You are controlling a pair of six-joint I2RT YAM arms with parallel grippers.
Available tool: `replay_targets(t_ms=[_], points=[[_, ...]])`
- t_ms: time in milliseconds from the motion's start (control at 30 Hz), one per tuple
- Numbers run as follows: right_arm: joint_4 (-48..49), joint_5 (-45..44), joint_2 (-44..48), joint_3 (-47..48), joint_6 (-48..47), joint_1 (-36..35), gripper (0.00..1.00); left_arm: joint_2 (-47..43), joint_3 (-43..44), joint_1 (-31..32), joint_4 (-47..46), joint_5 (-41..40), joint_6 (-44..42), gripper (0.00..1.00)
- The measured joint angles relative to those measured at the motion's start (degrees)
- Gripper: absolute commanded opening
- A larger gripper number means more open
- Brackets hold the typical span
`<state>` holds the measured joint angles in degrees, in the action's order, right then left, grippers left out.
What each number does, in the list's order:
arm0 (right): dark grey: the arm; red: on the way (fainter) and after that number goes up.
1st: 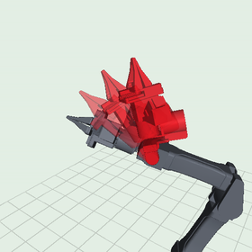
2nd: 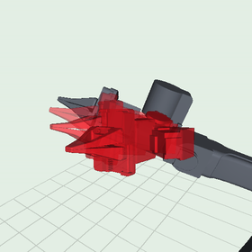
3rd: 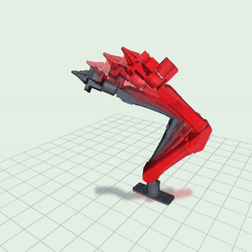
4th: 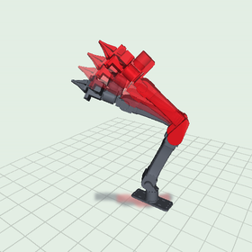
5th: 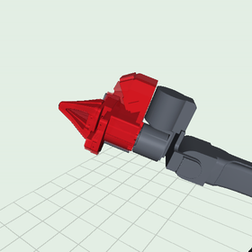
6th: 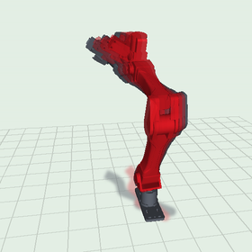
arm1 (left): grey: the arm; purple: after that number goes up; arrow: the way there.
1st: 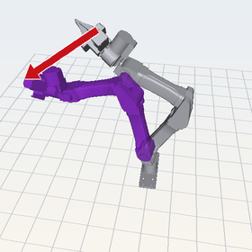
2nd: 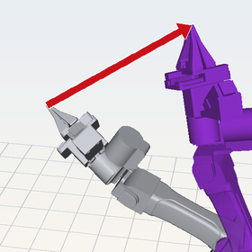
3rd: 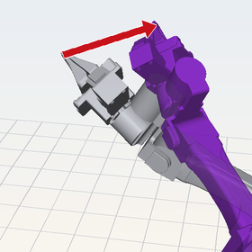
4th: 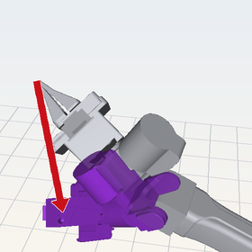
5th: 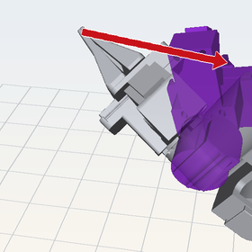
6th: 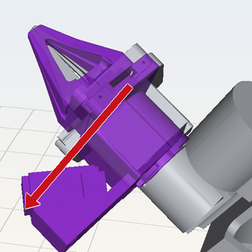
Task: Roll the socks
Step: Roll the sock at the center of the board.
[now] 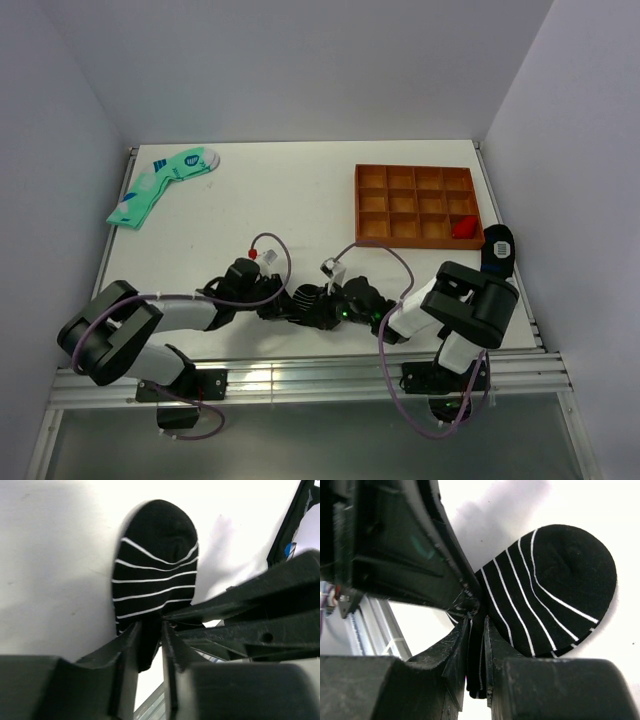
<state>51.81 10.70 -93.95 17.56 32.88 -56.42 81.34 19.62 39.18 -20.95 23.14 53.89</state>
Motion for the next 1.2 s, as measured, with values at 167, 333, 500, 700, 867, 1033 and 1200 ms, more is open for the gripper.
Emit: replay_targets(t_ms=[167, 333, 500, 700, 867, 1033, 1200], points=[[-0.2, 2.9, 0.0, -0.3, 2.5, 1.7, 0.06, -4.2, -1.5, 2.6, 0.0, -5.2, -0.2, 0.40], [-0.3, 5.9, -0.5, -0.5, 5.2, 3.7, 0.06, -8.3, -2.7, 3.7, 1.1, -10.1, -0.3, 0.40], [1.6, 10.2, -2.0, -1.2, 8.6, 6.6, 0.06, -12.9, -4.3, 5.8, 1.6, -17.4, -0.7, 0.41], [3.8, 16.0, -3.1, -2.8, 12.4, 10.6, 0.06, -16.2, -7.2, 10.9, 0.2, -26.2, -1.8, 0.41], [0.6, 19.4, -2.6, -2.1, 13.8, 12.7, 0.06, -17.2, -11.3, 14.4, -6.0, -30.4, -3.5, 0.42], [-5.1, 22.0, -2.3, 0.2, 14.0, 14.1, 0.06, -18.4, -14.5, 16.5, -12.4, -33.4, -6.3, 0.42], [-11.4, 23.5, -1.2, 2.1, 14.0, 15.2, 0.05, -19.3, -16.2, 19.0, -19.6, -35.3, -9.6, 0.43]])
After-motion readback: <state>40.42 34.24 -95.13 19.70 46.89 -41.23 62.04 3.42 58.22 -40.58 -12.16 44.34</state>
